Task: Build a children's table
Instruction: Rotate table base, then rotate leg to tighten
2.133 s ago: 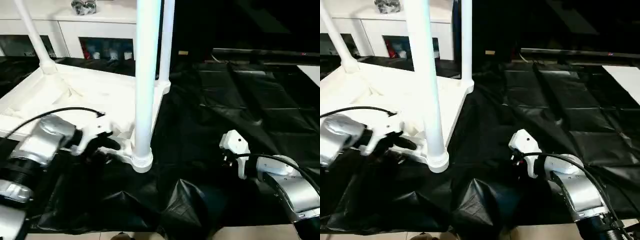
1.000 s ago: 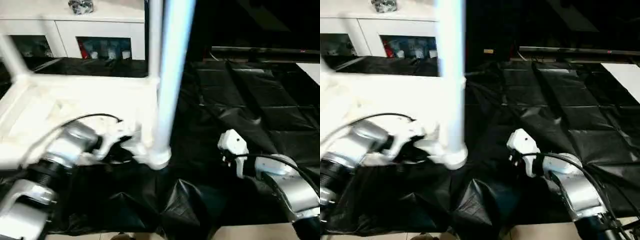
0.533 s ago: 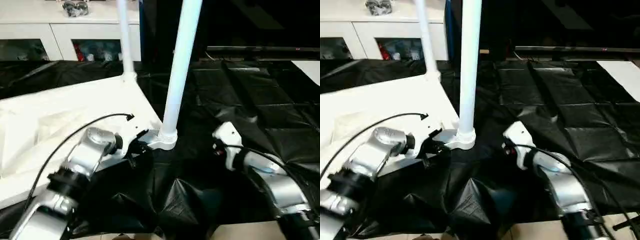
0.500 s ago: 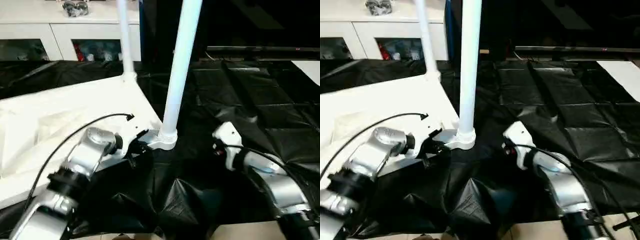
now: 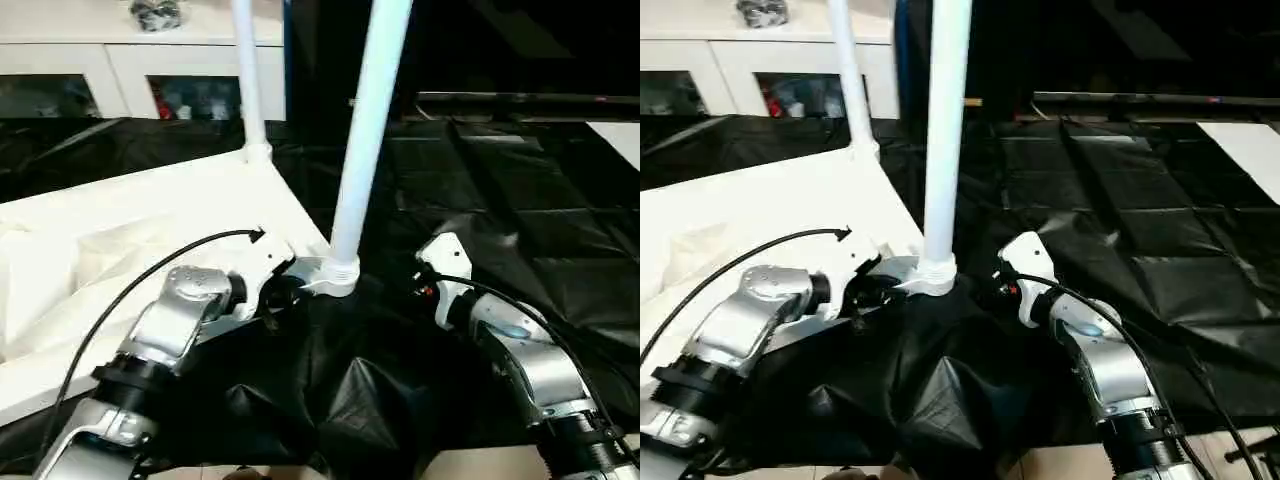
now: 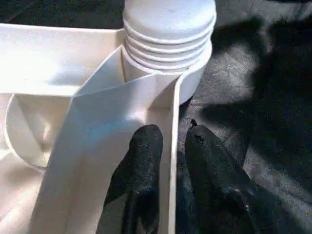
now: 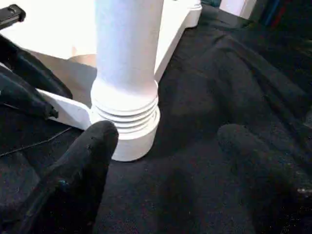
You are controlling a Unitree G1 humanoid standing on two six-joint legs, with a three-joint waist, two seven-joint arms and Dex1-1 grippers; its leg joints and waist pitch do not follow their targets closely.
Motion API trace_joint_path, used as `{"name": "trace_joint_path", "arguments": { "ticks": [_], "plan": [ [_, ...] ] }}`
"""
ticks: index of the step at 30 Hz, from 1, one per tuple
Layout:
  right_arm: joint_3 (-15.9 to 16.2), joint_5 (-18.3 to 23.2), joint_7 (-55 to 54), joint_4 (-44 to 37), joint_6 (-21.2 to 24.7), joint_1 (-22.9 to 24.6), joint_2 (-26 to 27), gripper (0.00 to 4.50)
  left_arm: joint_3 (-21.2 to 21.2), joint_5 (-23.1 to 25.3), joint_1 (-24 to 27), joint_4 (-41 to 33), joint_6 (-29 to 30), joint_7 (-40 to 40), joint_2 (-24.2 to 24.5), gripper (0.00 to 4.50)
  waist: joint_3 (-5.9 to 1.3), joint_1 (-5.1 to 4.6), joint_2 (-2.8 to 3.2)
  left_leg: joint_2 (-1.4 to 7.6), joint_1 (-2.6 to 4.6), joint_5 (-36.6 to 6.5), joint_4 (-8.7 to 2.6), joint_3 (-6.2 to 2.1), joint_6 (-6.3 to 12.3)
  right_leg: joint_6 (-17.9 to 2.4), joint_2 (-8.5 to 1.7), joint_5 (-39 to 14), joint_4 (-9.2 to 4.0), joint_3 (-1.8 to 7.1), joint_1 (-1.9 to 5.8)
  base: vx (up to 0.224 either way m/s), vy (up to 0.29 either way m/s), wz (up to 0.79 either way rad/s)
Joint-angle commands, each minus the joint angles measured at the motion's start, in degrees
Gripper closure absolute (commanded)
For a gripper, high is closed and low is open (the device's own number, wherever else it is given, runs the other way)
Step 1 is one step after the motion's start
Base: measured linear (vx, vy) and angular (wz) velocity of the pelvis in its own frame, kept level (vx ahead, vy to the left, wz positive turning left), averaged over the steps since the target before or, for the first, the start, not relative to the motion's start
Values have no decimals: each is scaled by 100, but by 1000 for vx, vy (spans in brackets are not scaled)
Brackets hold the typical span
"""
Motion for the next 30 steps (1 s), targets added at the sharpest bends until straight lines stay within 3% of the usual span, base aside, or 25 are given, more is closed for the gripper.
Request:
{"name": "trace_joint_path", "arguments": {
  "ticks": [1,4,15,19,24,26,30],
  "plan": [
    [-2,-11,1,84,-39,-108,7,70,-93,120,87,269,77,-42,155,347,-297,16,-31,394,138,-883,-432,-161,217,-1267,-531,-188,-481,276,146,0,0,0],
    [-4,1,-6,124,-55,-154,39,70,-123,91,70,312,101,-116,238,347,-293,10,-19,391,135,-942,-443,-162,160,-1270,-533,-241,-483,281,142,0,0,0],
    [47,4,93,305,-160,-343,127,70,8,-117,9,423,146,-253,268,442,-293,3,-31,387,132,-916,-440,-158,143,-1284,-540,-172,-477,284,147,0,0,0],
    [131,-68,189,503,-221,-486,135,70,-117,-107,61,393,108,-315,346,442,-291,-7,-24,388,130,-926,-440,-156,141,-1307,-539,-232,-481,283,145,0,0,0],
    [150,136,542,705,-162,-638,197,31,-273,-71,167,248,101,-452,424,450,-307,-13,-23,391,128,-830,-428,-154,198,-1362,-541,15,-454,279,154,0,0,0],
    [285,122,808,773,-186,-699,145,8,-304,-72,181,191,111,-486,431,450,-312,-14,-27,392,126,-788,-421,-153,223,-1382,-534,98,-440,275,161,0,0,0],
    [498,-108,980,1176,-419,-906,108,8,-321,-149,165,138,-81,-644,440,450,-303,-17,-25,392,135,-788,-421,-142,224,-1434,-537,18,-454,272,144,0,0,0]
  ]
}}
